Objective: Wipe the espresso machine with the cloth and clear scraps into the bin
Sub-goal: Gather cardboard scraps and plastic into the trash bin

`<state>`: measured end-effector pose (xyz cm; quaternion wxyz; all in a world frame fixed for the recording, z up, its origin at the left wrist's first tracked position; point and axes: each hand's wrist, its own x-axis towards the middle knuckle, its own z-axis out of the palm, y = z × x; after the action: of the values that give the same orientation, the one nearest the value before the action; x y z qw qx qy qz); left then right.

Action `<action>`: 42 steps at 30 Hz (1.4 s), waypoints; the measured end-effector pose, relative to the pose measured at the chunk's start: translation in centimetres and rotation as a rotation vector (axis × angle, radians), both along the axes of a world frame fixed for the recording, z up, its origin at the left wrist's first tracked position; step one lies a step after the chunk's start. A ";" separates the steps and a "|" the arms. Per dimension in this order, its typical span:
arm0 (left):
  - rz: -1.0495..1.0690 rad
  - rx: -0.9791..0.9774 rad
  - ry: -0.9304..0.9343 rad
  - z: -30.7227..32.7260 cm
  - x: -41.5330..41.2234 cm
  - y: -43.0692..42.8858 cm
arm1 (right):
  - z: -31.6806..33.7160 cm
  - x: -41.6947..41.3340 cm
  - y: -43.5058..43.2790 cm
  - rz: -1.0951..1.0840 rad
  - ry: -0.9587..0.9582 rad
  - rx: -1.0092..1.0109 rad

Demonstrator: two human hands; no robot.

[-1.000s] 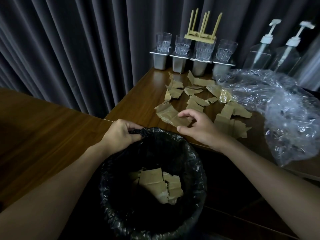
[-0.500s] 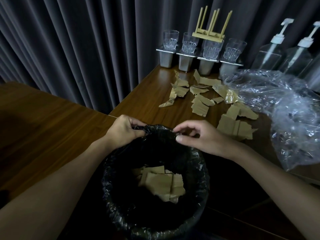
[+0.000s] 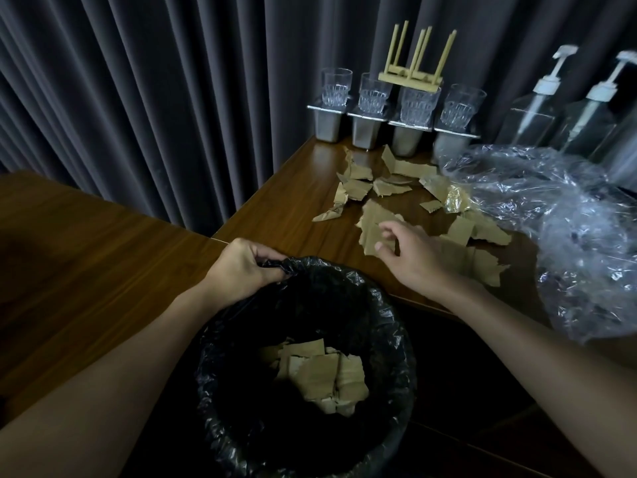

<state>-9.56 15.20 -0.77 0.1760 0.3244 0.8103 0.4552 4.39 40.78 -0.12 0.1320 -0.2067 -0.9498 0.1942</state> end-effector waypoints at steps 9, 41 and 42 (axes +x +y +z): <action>0.009 0.007 -0.018 0.0 0.0 0.0 | -0.7 -0.2 0.1 -0.018 -0.127 0.063; -0.019 0.037 0.033 0.0 -0.1 -0.1 | 4.1 1.4 -4.4 0.293 0.019 -0.855; -0.013 0.039 0.028 -0.1 -0.1 -0.1 | 3.8 1.2 -4.2 0.271 0.038 -0.831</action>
<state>-9.66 15.07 -0.85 0.1612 0.3396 0.8014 0.4653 5.58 36.58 3.70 0.0282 -0.1122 -0.8068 0.5794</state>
